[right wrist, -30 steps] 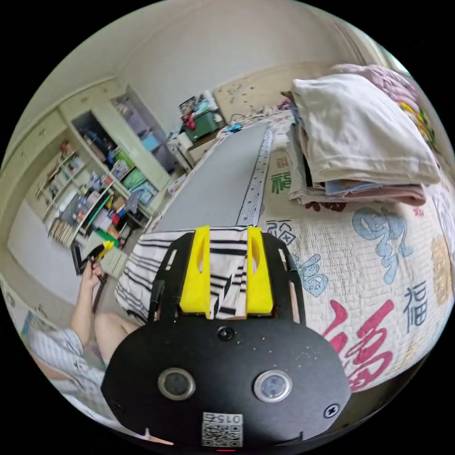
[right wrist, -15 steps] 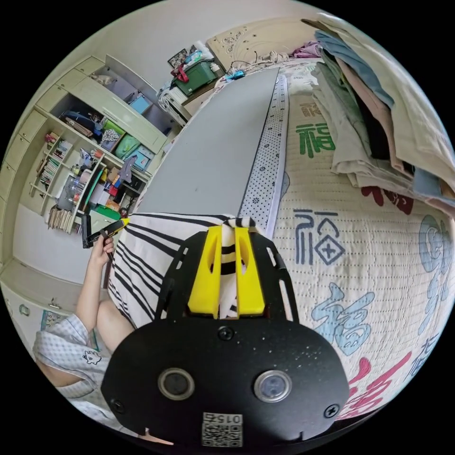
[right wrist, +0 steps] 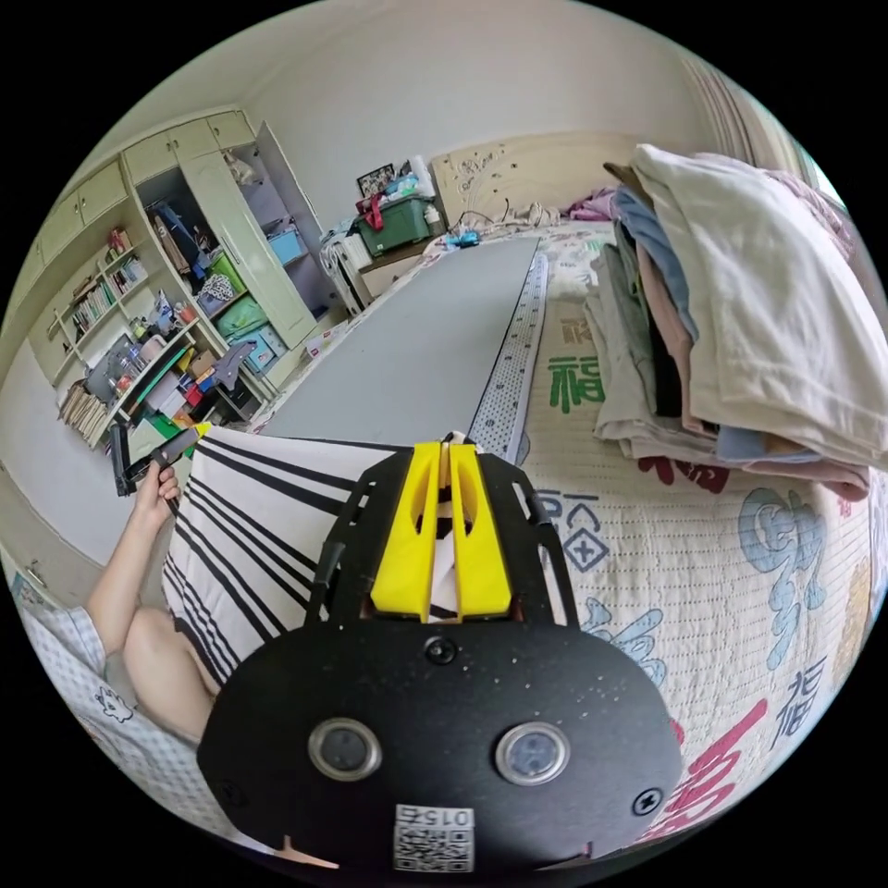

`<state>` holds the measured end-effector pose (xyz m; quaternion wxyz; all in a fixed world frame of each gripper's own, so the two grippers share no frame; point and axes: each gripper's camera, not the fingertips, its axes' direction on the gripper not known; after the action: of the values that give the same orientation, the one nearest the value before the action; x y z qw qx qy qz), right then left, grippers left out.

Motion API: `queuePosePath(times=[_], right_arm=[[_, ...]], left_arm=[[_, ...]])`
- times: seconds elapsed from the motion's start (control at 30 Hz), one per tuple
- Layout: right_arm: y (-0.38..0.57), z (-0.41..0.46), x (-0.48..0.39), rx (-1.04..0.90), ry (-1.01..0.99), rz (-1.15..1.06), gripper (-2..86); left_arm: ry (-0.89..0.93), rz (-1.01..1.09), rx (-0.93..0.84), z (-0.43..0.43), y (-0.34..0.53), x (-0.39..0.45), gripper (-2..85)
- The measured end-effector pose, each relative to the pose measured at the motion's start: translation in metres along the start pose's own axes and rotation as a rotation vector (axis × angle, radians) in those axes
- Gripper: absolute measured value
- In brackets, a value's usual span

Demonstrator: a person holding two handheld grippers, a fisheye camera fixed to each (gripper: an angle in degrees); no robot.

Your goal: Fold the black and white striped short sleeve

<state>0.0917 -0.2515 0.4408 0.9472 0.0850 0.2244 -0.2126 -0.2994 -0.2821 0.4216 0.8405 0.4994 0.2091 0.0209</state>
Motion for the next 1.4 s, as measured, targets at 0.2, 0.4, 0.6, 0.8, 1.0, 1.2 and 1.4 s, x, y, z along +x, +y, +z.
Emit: queuePosePath(times=[0.2, 0.4, 0.6, 0.8, 1.0, 1.2, 1.4], right_arm=[[0.018, 0.021, -0.028, -0.014, 0.098, -0.066, 2.9], [0.044, 0.026, -0.019, -0.066, 0.156, 0.078, 6.5], [0.069, -0.01, -0.147, 0.047, 0.068, -0.238, 6.3], [0.152, 0.03, -0.348, -0.158, -0.27, -0.716, 8.5], [0.215, 0.067, -0.464, -0.218, -0.332, -0.938, 9.8], [0.235, 0.11, -0.511, -0.262, -0.345, -0.968, 10.3], [0.269, 0.134, -0.54, -0.243, -0.28, -1.001, 9.2]], left_arm=[[-0.054, 0.001, -0.056, 0.018, 0.004, -0.002, 0.0], [-0.138, -0.025, -0.174, 0.03, 0.013, -0.023, 4.4], [-0.032, -0.156, -0.169, 0.03, 0.019, -0.057, 6.3], [0.033, -0.244, -0.226, 0.05, 0.022, -0.082, 6.9], [0.066, -0.279, -0.232, 0.054, 0.025, -0.101, 6.9], [0.145, -0.312, -0.279, 0.063, 0.032, -0.135, 6.7], [0.225, -0.332, -0.339, 0.08, 0.033, -0.16, 5.6]])
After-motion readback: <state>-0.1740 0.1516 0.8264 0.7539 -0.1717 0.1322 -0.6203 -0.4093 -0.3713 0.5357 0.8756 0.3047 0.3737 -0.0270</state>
